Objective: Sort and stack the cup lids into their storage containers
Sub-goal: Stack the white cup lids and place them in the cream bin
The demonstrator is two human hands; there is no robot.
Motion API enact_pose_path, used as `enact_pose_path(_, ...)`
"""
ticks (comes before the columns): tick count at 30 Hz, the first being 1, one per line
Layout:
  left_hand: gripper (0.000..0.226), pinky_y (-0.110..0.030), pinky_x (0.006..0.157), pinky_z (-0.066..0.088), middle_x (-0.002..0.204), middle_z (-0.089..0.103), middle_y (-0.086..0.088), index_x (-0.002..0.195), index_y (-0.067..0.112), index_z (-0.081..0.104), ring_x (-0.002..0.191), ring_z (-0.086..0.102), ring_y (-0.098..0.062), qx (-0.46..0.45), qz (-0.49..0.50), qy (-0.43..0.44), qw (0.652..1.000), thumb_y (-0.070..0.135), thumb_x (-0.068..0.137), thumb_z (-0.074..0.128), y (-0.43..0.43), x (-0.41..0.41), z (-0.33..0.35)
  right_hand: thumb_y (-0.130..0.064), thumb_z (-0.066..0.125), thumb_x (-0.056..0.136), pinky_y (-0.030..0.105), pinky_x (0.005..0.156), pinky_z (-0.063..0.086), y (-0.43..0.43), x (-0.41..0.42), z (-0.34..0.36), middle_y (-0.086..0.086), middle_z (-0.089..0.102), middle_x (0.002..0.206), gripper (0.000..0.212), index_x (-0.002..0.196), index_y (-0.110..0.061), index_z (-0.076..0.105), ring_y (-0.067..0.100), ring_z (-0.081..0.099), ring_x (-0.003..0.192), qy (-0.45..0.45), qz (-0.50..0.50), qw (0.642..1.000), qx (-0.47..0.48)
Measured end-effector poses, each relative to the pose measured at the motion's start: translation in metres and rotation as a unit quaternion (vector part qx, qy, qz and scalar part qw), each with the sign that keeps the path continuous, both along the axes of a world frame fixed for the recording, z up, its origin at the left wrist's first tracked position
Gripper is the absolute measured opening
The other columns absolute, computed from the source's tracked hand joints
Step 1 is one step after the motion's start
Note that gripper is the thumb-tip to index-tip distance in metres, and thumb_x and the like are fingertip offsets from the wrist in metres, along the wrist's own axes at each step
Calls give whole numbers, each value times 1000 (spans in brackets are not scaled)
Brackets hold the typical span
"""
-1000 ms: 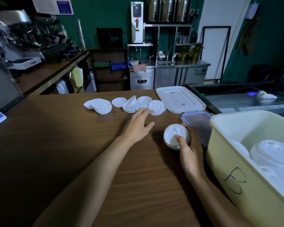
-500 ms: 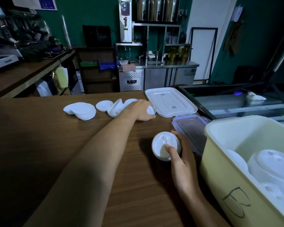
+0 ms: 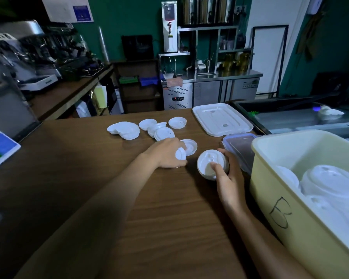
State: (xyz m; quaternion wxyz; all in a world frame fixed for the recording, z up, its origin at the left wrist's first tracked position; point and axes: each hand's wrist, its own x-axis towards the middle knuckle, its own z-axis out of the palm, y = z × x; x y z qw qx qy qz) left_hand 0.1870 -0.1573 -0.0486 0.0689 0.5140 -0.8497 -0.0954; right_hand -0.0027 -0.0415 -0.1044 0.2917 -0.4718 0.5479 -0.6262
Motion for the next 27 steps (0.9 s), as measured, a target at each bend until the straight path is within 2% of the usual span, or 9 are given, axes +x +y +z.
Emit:
enact_pose_path(1, 32, -43, 76, 54, 104, 67, 2, 98, 20, 68, 98, 64, -24, 4, 11, 15, 1000, 47, 81, 73, 11, 8, -3, -22, 69, 93, 35, 111, 48, 1, 0, 0, -10, 69, 127, 31, 122, -33, 65, 6, 62, 120, 5, 4, 1000, -1)
enact_pose_path(3, 51, -39, 96, 51, 127, 64, 8, 127, 30, 66, 118, 59, -18, 4, 30, 45, 999, 51, 83, 76, 33, 24, -10, -21, 70, 90, 26, 101, 49, 6, 1, 1, -17, 70, 119, 31, 120, -27, 68, -3, 63, 112, 24, 28, 999, -4)
enact_pose_path(5, 63, -34, 106, 44, 138, 57, 14, 139, 38, 57, 130, 52, -14, 3, 46, 85, 995, 53, 82, 78, 57, 36, -18, -15, 71, 87, 14, 93, 47, 12, 4, 3, -22, 72, 113, 33, 118, -23, 70, -7, 64, 107, 38, 67, 997, -13)
enact_pose_path(8, 78, -27, 117, 27, 160, 33, 21, 147, 44, 48, 150, 29, -8, -12, 56, 163, 985, 55, 78, 84, 93, 47, -29, -18, 70, 80, 12, 93, 48, 16, 9, 5, -15, 74, 114, 36, 117, -19, 72, -1, 66, 107, 55, 111, 992, -27)
enact_pose_path(10, 87, -27, 119, 24, 161, 26, 23, 148, 43, 47, 150, 24, -3, -54, 91, 228, 968, 55, 73, 88, 116, 54, -39, -20, 70, 80, 11, 91, 47, 18, 11, 7, -13, 75, 114, 37, 116, -18, 72, -2, 66, 105, 60, 125, 990, -37)
enact_pose_path(16, 82, -34, 109, 47, 134, 55, 26, 142, 40, 52, 127, 51, -1, -112, 150, 260, 947, 54, 70, 87, 138, 75, -54, -24, 71, 81, 10, 88, 47, 17, 11, 6, -16, 75, 112, 36, 117, -23, 72, 0, 68, 104, 51, 134, 989, -37)
enact_pose_path(21, 75, -20, 103, 47, 134, 56, 25, 137, 38, 57, 127, 54, 2, -138, 110, 335, 925, 34, 71, 93, 144, 66, -41, -13, 76, 93, 9, 95, 45, 11, 9, 2, -15, 73, 127, 37, 129, -22, 71, 0, 65, 118, 57, 150, 986, -38)
enact_pose_path(23, 76, -22, 100, 49, 134, 57, 21, 137, 35, 60, 127, 57, -5, -139, 81, 371, 915, 29, 70, 95, 147, 56, -37, -13, 74, 97, 14, 101, 46, 9, 9, 2, -13, 72, 131, 37, 132, -23, 71, 2, 64, 124, 58, 170, 983, -38)
enact_pose_path(27, 80, -25, 100, 51, 135, 57, 19, 139, 34, 62, 127, 58, -11, -105, 34, 384, 917, 25, 69, 98, 152, 37, -40, -35, 66, 96, 30, 108, 47, 10, 10, 3, -10, 72, 131, 35, 131, -28, 71, 10, 63, 128, 47, 205, 977, -28)
